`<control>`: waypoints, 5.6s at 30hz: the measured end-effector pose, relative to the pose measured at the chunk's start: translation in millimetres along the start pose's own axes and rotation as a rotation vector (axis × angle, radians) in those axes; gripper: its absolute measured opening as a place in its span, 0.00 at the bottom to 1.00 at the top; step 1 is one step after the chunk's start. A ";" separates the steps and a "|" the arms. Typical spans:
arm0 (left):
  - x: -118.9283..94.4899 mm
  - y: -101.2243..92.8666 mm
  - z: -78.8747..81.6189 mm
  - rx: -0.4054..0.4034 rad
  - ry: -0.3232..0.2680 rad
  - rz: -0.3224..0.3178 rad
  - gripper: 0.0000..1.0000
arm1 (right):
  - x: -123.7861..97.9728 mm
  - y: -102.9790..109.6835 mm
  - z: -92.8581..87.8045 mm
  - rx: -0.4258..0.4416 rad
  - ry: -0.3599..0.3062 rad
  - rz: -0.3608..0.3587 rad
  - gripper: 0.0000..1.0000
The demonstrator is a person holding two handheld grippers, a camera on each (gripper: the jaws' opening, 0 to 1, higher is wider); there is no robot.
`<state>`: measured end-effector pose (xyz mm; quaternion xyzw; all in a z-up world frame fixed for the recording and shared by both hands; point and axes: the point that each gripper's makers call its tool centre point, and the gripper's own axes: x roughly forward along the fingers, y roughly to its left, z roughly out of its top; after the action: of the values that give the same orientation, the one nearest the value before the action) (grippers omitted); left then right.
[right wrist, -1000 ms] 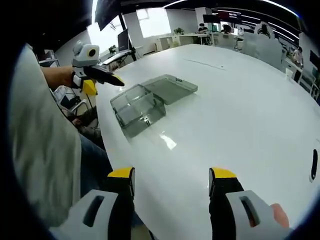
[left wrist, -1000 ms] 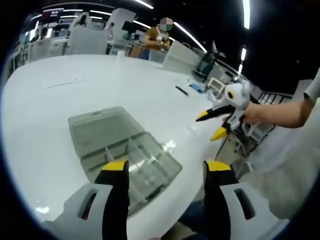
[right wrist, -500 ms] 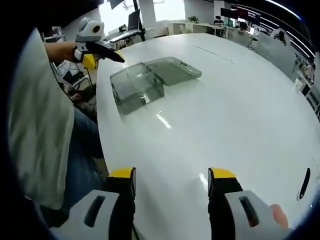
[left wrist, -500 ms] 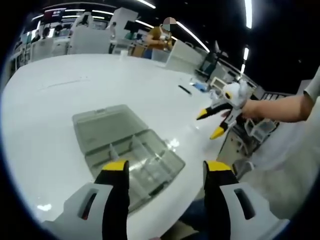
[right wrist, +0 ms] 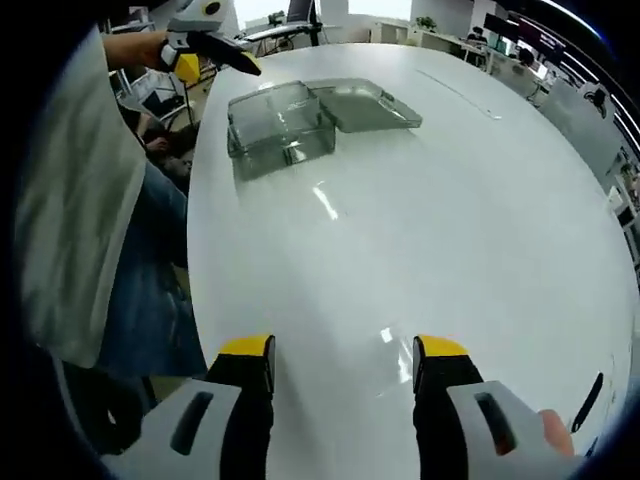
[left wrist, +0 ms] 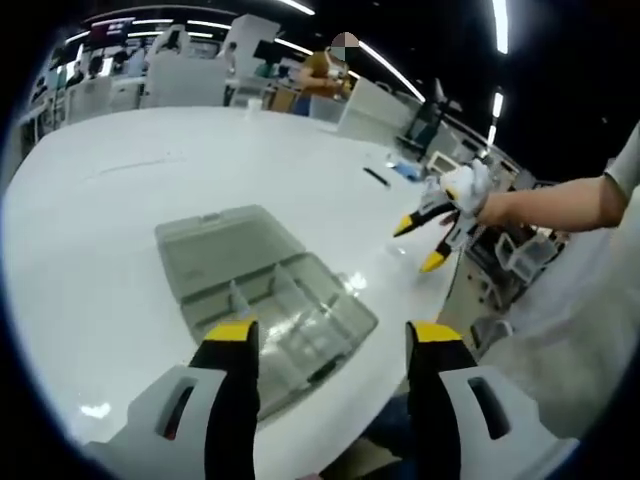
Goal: Insert the divider into the dual guide fixture by aligning both edges with the guide slots and pushing it downward to the bottom, including one-sided entry, uneven engagement, binding, and posture correction.
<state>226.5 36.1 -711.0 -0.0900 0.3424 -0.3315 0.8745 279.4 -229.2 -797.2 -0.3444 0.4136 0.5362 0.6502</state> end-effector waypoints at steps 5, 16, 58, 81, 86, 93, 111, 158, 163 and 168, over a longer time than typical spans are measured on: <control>-1.0 0.4 -2.1 -0.003 0.002 0.005 0.57 | 3.9 -3.2 -6.9 -0.033 0.031 0.008 0.51; -4.3 1.7 -4.4 -0.012 0.002 0.016 0.57 | 5.6 -10.0 -16.4 -0.129 0.088 0.028 0.44; -12.8 6.4 -8.9 -0.034 -0.009 0.047 0.56 | 16.0 -20.5 -21.6 -0.355 0.222 0.117 0.29; -13.8 5.9 -4.8 -0.035 -0.019 0.048 0.55 | 14.9 -19.9 -20.8 -0.363 0.225 0.116 0.27; -14.0 6.0 -3.4 -0.035 -0.021 0.046 0.55 | 14.1 -19.7 -17.3 -0.357 0.221 0.109 0.27; -13.0 5.3 -1.5 -0.032 -0.024 0.042 0.55 | 11.7 -18.8 -8.9 -0.354 0.210 0.096 0.27; -4.7 1.9 7.9 -0.025 -0.034 0.016 0.54 | 6.0 -7.1 35.8 -0.364 0.147 0.070 0.27; 32.2 -36.2 37.4 -0.044 -0.022 -0.105 0.36 | -10.5 47.0 177.8 -0.514 -0.060 0.002 0.27; 34.4 -39.3 40.9 -0.062 -0.022 -0.117 0.34 | -11.4 53.5 186.5 -0.526 -0.077 -0.001 0.27; 36.7 -39.9 40.6 -0.068 -0.013 -0.117 0.32 | -10.5 59.3 196.2 -0.533 -0.099 -0.004 0.27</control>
<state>252.6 -20.9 -685.0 -0.1417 0.3421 -0.3695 0.8523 253.4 -47.4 -705.3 -0.4777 0.2249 0.6411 0.5569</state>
